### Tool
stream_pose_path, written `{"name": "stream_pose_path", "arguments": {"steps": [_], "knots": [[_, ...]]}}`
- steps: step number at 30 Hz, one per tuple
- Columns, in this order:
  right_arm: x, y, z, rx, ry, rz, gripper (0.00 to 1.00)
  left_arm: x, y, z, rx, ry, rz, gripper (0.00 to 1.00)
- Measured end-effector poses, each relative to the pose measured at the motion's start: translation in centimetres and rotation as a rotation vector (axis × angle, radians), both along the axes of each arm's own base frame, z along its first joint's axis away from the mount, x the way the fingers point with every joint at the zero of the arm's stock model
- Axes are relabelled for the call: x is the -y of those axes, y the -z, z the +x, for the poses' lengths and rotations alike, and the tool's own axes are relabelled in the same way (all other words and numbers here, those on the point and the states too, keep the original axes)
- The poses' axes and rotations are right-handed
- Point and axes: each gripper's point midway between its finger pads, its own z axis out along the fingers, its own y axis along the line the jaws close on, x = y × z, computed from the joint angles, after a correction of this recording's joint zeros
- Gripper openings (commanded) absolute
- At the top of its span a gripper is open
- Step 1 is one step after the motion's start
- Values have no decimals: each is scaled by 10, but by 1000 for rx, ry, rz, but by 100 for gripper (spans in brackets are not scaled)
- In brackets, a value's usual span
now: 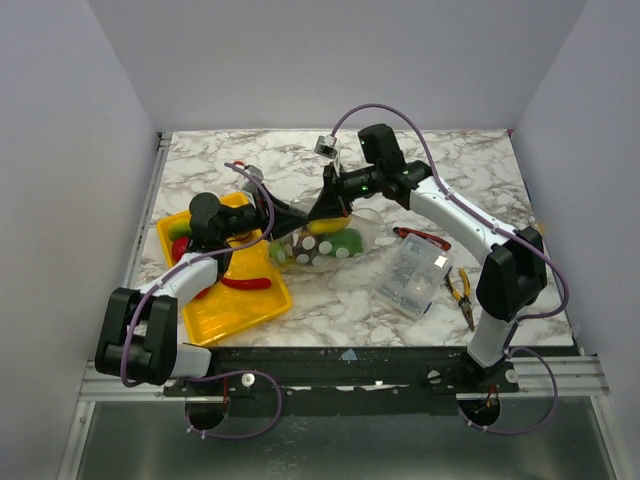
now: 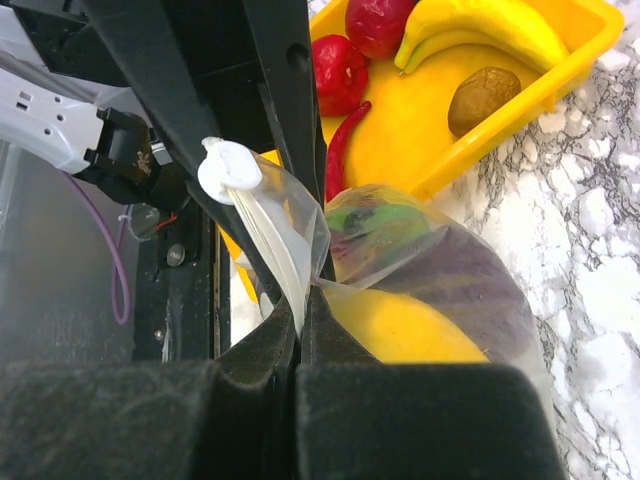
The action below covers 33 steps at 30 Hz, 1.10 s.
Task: Place the food in the zip-top bag and seal the zipper
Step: Zip the zipper food storage bag at the center of the board.
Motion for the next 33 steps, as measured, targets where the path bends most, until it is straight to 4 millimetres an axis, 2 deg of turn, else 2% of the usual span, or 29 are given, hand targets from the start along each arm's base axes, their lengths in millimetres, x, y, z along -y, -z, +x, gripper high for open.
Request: {"name": "stream_pose_path", "arguments": {"steps": [3,5,8,11,12,15,16,17,19,22,24,28,33], "knots": [[0,0,0,-1,-2,0,0,1,1,2,-9,3,3,18],[0,0,-1,-1,-3,1,0,0,0,3,-8,2,3,30],[0,1,-1,-6,-7,1,0,1,-2,3,-9,5,1,33],[0,2,-2,-14,-10,-3,0,1,-4,4,-6,5,-1,28],[0,3,-3,-18,-11,-5,0,1,-4,4,-6,5,-1,24],[1,4,-4,-26,-17,-7,0,0,-5,4,-20,7,-5,0],[1,5,-5,-26,-18,-7,0,0,-6,3,-26,12,-8,0],[1,5,-5,-25,-19,-8,7,1,-6,2,-27,16,-9,0],[1,5,-5,-24,-18,-9,26,0,-8,3,-30,16,-12,0],[1,9,1,-11,23,-36,41,0,-9,4,-41,20,-12,0],[1,14,8,6,71,-67,45,0,-10,3,-56,26,-12,0],[2,10,15,47,137,-95,48,2,-12,7,-118,48,-13,0],[14,-16,17,144,216,-86,58,4,-13,9,-179,70,-16,0]]}}
